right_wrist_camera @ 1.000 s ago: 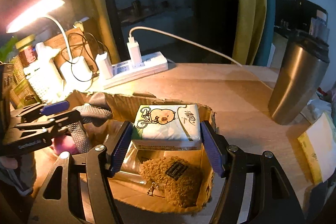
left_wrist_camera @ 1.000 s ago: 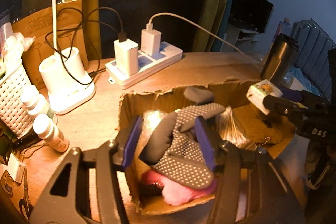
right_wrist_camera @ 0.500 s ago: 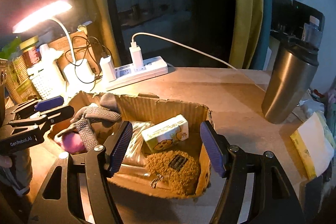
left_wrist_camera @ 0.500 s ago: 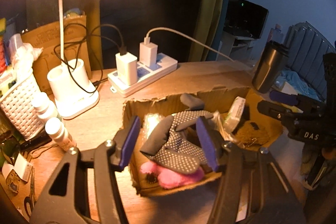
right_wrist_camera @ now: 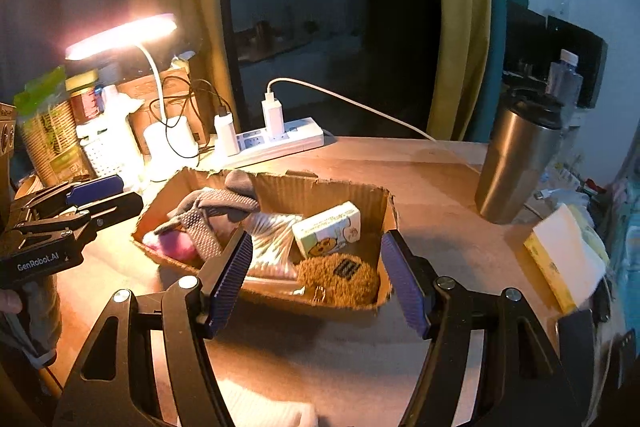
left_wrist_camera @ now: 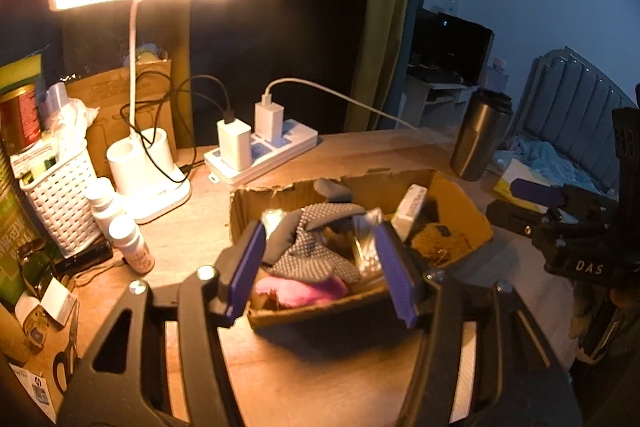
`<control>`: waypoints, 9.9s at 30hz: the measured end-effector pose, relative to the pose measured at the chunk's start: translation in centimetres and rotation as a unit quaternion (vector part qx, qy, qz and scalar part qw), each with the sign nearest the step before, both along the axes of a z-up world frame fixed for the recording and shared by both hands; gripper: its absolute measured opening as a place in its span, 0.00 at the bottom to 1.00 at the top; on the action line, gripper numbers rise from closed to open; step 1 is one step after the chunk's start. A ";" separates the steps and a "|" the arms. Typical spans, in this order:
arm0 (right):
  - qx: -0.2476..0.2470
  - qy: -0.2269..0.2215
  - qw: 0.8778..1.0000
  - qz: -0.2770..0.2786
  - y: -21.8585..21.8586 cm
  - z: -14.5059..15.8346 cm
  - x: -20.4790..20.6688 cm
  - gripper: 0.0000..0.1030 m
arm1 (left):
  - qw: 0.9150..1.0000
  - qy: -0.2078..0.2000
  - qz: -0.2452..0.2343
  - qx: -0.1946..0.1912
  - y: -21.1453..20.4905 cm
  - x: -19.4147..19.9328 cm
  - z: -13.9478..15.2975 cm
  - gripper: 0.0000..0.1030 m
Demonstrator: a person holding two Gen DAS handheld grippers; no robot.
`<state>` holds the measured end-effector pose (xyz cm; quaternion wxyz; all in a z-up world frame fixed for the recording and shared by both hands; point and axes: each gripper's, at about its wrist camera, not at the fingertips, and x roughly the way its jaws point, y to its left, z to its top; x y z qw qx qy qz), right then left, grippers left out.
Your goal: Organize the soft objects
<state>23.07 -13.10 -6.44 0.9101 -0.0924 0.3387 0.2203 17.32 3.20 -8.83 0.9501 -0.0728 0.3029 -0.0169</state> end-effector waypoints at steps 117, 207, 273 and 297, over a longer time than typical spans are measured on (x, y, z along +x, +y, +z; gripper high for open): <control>-0.035 0.077 0.995 -0.060 -10.2 -9.9 -6.9 0.26 | 0.974 0.120 -0.180 0.063 -16.0 -5.3 -9.8 0.17; 0.017 0.028 0.999 0.001 -1.5 -3.6 6.5 0.41 | 0.995 0.059 -0.081 -0.022 -5.7 9.7 -4.4 0.24; 0.009 -0.061 0.998 -0.007 -0.1 5.7 -7.7 0.50 | 0.993 -0.100 -0.060 -0.001 -4.6 -7.7 7.2 0.73; 0.030 -0.147 0.989 -0.012 -0.6 11.7 -18.2 0.62 | 0.984 -0.176 -0.032 0.008 -4.5 -18.2 12.4 0.91</control>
